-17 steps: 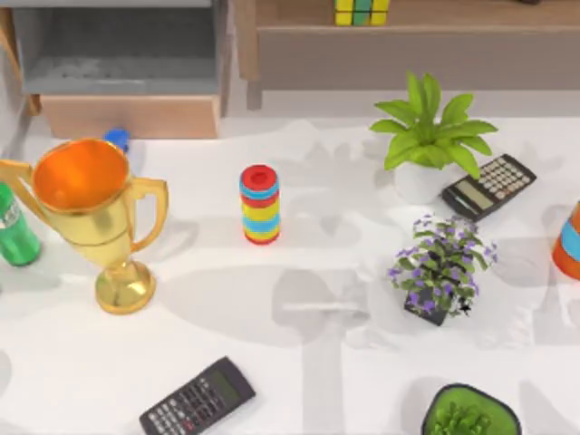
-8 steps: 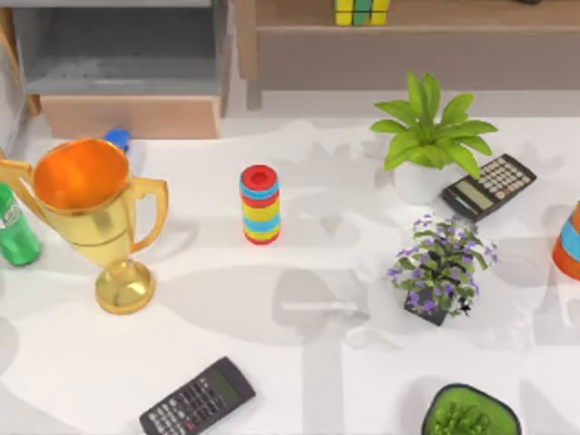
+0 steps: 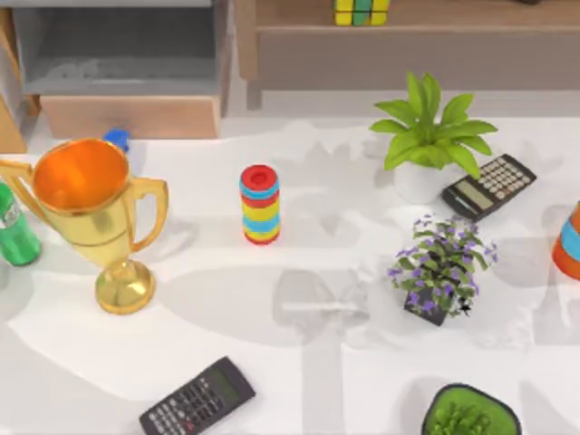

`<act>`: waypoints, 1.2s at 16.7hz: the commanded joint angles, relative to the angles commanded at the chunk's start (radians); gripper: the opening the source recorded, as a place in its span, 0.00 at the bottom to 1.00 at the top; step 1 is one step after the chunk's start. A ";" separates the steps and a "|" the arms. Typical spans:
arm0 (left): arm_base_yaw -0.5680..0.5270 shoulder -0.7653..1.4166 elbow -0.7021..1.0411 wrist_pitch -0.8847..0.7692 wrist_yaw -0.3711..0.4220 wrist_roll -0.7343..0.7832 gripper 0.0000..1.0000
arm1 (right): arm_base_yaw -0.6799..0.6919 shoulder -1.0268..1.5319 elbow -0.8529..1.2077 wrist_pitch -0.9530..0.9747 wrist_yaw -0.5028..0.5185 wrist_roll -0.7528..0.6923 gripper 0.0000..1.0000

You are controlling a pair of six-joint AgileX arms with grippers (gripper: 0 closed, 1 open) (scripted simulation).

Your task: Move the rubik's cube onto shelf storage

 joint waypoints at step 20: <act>-0.063 0.128 0.277 -0.150 -0.065 -0.005 0.23 | 0.000 0.000 0.000 0.000 0.000 0.000 1.00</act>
